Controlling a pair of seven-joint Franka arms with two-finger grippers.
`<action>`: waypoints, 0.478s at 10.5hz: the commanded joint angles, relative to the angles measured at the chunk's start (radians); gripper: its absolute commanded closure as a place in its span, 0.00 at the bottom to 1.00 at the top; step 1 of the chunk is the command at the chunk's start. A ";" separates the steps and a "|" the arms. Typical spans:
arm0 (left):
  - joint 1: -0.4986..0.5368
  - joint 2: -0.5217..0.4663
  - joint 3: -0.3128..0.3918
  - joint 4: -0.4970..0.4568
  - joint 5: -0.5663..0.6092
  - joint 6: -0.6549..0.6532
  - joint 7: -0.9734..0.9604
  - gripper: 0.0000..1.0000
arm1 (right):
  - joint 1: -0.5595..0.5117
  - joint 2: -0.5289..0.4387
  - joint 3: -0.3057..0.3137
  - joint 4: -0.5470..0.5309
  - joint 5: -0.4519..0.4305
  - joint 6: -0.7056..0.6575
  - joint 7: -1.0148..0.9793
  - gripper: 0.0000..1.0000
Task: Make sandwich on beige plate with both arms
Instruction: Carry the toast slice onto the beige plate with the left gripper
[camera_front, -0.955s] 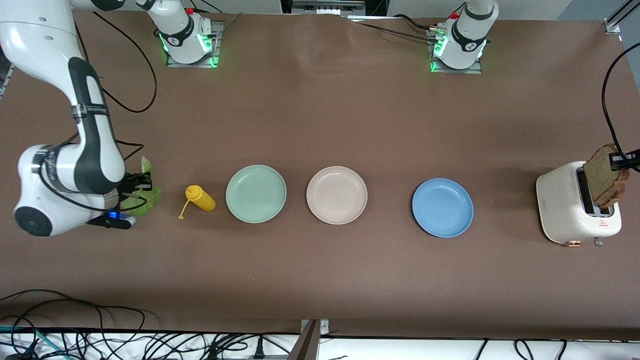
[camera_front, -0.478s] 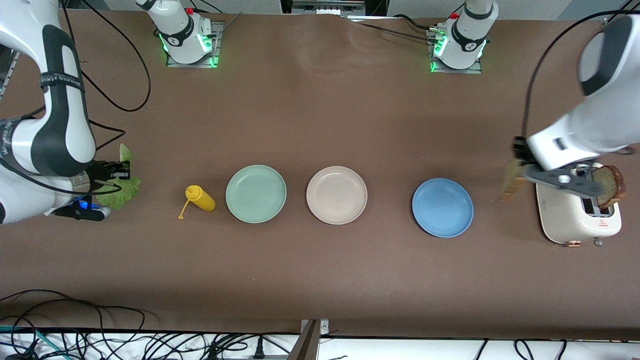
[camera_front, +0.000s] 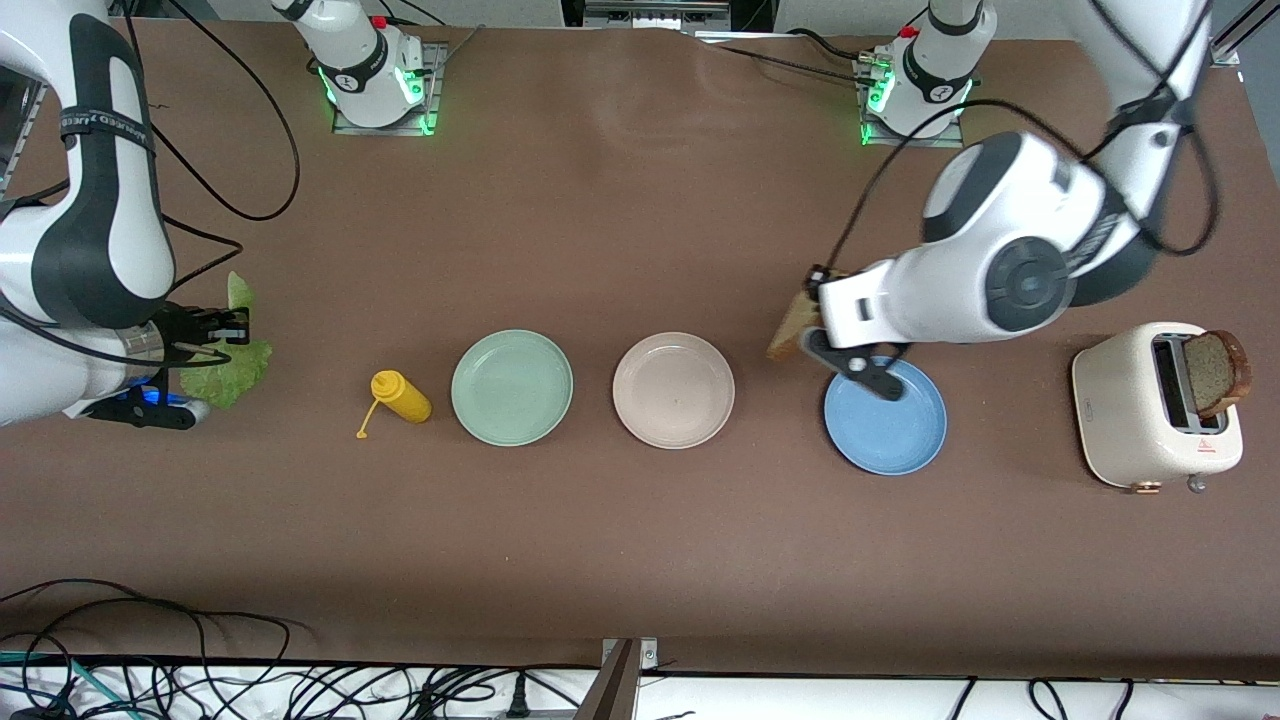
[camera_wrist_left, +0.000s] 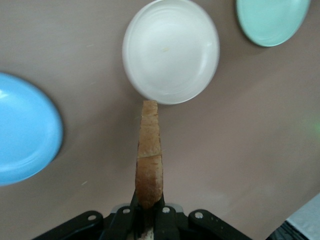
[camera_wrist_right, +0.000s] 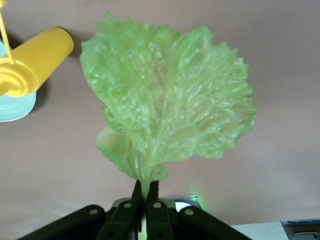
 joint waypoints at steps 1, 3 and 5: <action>-0.041 0.103 0.004 0.044 -0.123 0.115 -0.002 1.00 | 0.008 -0.003 0.004 0.017 -0.014 -0.009 0.011 1.00; -0.042 0.190 0.004 0.044 -0.279 0.268 0.015 1.00 | 0.011 -0.003 0.002 0.017 -0.014 -0.010 0.011 1.00; -0.044 0.261 0.006 0.043 -0.375 0.347 0.032 1.00 | 0.011 -0.003 0.002 0.017 -0.012 -0.010 0.013 1.00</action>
